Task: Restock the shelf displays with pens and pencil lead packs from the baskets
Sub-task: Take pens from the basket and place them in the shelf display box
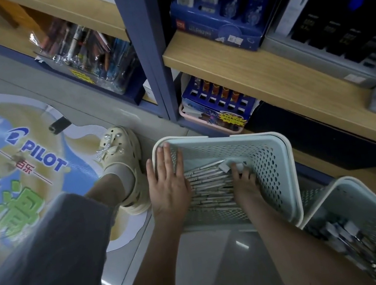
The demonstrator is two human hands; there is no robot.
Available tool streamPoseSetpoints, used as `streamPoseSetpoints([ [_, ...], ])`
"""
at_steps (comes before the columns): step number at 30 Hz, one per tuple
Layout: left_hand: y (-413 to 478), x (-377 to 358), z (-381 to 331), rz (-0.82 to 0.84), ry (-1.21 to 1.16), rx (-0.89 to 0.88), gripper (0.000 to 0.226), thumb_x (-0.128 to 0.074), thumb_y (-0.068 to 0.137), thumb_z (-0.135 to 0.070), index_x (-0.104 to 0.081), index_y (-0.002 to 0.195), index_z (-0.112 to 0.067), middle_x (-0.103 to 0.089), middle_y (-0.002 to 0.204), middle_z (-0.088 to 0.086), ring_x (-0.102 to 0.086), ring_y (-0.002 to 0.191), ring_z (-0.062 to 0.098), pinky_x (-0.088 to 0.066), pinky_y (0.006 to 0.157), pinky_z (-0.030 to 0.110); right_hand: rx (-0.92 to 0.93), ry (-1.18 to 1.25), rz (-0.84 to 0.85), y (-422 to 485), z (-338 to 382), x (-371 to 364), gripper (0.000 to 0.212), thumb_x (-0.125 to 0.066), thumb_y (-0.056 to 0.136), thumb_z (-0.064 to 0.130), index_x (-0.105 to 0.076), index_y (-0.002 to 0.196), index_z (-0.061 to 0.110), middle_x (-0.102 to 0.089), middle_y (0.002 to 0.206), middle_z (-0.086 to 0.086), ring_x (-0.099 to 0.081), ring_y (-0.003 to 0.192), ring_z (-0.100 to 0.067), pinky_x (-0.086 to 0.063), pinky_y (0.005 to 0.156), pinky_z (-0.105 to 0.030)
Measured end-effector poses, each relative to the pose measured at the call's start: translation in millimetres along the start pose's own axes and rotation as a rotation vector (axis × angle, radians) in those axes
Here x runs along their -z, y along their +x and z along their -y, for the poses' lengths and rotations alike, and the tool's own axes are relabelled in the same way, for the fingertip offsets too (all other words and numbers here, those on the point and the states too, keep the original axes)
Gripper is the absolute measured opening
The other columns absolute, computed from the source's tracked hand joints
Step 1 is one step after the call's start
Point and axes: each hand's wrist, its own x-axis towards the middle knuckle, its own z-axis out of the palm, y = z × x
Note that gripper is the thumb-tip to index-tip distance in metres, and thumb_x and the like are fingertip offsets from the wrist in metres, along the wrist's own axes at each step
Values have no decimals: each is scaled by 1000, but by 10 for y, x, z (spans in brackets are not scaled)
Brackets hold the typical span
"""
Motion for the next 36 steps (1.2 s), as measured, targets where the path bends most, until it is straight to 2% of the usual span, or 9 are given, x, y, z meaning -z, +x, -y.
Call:
streamPoseSetpoints([
  [5, -3, 33, -14, 25, 17, 23, 63, -46, 85, -32, -39, 144, -12, -24, 155, 18, -22, 144, 32, -6, 117, 49, 64, -105, -96, -40, 21, 34, 104, -63, 82, 4, 15, 149, 18, -5, 153, -10, -9, 141, -32, -20, 112, -50],
  [11, -95, 95, -306, 60, -88, 28, 70, -65, 75, -24, -45, 141, -13, -25, 154, 20, -27, 142, 35, -3, 115, 52, 171, -122, -243, -320, 42, 212, 103, -60, 81, 0, 14, 150, 22, -10, 153, -13, -17, 136, -31, -25, 106, -45],
  [15, -230, 292, -670, 143, -85, -103, 77, -62, 81, -32, -29, 149, -16, -4, 157, 17, -8, 146, 30, 4, 113, 50, 213, -50, -410, -718, -168, 379, 102, -58, 82, 1, 15, 149, 25, -8, 153, -12, -20, 134, -30, -23, 107, -43],
  [19, -243, 555, -1095, 75, -131, -217, 80, -80, 62, -22, -51, 136, -12, -39, 148, 16, -39, 137, 30, -9, 112, 48, 216, 46, -514, -1223, -505, 458, 88, -50, 89, 4, 10, 150, 26, -4, 155, -7, -17, 135, -30, -19, 110, -42],
  [25, -449, 1016, -1640, -73, -253, -466, 71, -68, 74, -19, -44, 140, -7, -45, 144, 17, -42, 135, 30, -16, 113, 47, 133, 242, -679, -1744, -1177, 194, 85, -50, 86, 3, 0, 152, 22, -18, 153, -9, -25, 133, -30, -21, 109, -40],
  [29, -722, 1015, -1885, -20, -229, -700, 60, -60, 79, -28, -53, 135, -9, -49, 142, 14, -48, 130, 29, -36, 107, 48, -89, 305, -550, -1843, -1817, -225, 92, -53, 84, 0, 5, 150, 29, -17, 151, -5, -23, 131, -29, -25, 107, -42],
  [31, -851, 912, -1936, 52, -187, -828, 53, -40, 85, -33, -57, 131, -12, -51, 140, 12, -51, 128, 27, -28, 112, 45, -133, 305, -418, -1850, -2104, -484, 96, -59, 85, 9, 10, 149, 29, -15, 150, -7, -20, 134, -31, -26, 108, -44],
  [34, -948, 766, -1886, 163, -100, -916, 56, -34, 87, -39, -61, 128, -12, -53, 139, 11, -51, 128, 27, -13, 113, 39, -119, 319, -249, -1842, -2380, -722, 93, -60, 86, 30, 7, 151, 28, -5, 155, -9, -12, 139, -35, -23, 112, -47],
  [36, -951, 699, -1841, 181, -73, -927, 57, -33, 89, -41, -61, 127, -11, -53, 138, 13, -49, 129, 27, -11, 112, 39, -79, 355, -205, -1787, -2451, -741, 86, -55, 88, 17, 3, 151, 27, -3, 156, -8, -7, 141, -34, -17, 113, -49],
])
